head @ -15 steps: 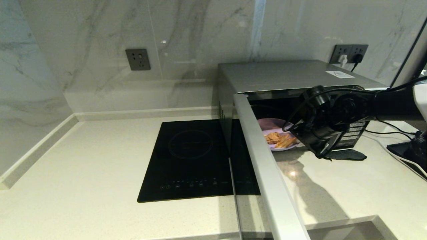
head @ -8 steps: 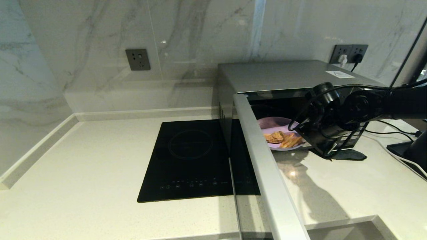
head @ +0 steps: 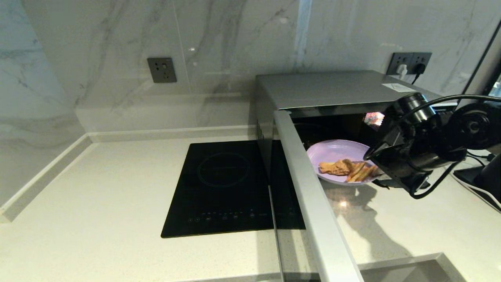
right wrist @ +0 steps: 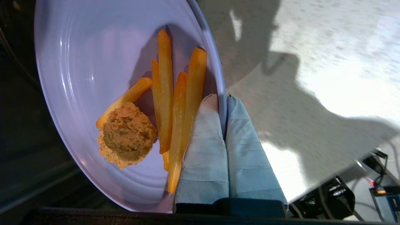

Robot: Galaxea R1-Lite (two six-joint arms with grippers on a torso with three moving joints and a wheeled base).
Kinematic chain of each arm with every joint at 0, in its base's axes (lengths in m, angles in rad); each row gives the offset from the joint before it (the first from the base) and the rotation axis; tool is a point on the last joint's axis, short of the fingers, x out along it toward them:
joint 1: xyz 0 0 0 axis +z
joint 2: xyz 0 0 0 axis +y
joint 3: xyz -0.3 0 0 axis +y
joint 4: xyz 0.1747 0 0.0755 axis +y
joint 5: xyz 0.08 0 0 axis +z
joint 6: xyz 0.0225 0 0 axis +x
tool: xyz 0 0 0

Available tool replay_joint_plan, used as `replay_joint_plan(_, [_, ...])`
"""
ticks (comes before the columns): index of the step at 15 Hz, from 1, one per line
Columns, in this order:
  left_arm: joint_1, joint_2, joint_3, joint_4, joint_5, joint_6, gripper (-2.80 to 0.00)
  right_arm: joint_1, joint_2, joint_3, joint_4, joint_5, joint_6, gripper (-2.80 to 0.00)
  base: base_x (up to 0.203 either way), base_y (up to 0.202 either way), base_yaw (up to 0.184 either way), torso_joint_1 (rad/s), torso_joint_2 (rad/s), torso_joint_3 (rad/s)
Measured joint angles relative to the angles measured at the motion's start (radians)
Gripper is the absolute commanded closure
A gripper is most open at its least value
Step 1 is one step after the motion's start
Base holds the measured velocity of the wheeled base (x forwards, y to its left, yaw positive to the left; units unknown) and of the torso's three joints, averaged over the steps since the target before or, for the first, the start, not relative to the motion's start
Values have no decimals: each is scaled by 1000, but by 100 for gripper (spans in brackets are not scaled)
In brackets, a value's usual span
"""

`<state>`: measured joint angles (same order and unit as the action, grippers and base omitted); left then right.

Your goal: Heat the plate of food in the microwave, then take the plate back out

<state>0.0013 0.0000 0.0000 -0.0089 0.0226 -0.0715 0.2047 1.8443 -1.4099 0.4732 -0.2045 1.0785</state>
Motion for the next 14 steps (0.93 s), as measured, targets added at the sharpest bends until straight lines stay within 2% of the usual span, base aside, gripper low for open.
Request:
replay_joint_plan(3, [0, 0, 0, 0, 0, 0, 0, -35, -105, 95, 0, 1, 3, 0, 0, 0, 0, 0, 0, 0])
replay_joint_plan(9, [0, 0, 0, 0, 0, 0, 0, -169, -327, 252, 0, 31, 6, 0, 0, 0, 0, 0, 0, 0])
replay_joint_plan(12, [0, 0, 0, 0, 0, 0, 0, -276, -393, 295, 0, 32, -27, 0, 0, 0, 0, 0, 0, 0])
replay_joint_plan(14, [0, 0, 0, 0, 0, 0, 0, -387, -414, 314, -7, 37, -74, 0, 0, 0, 0, 0, 0, 0])
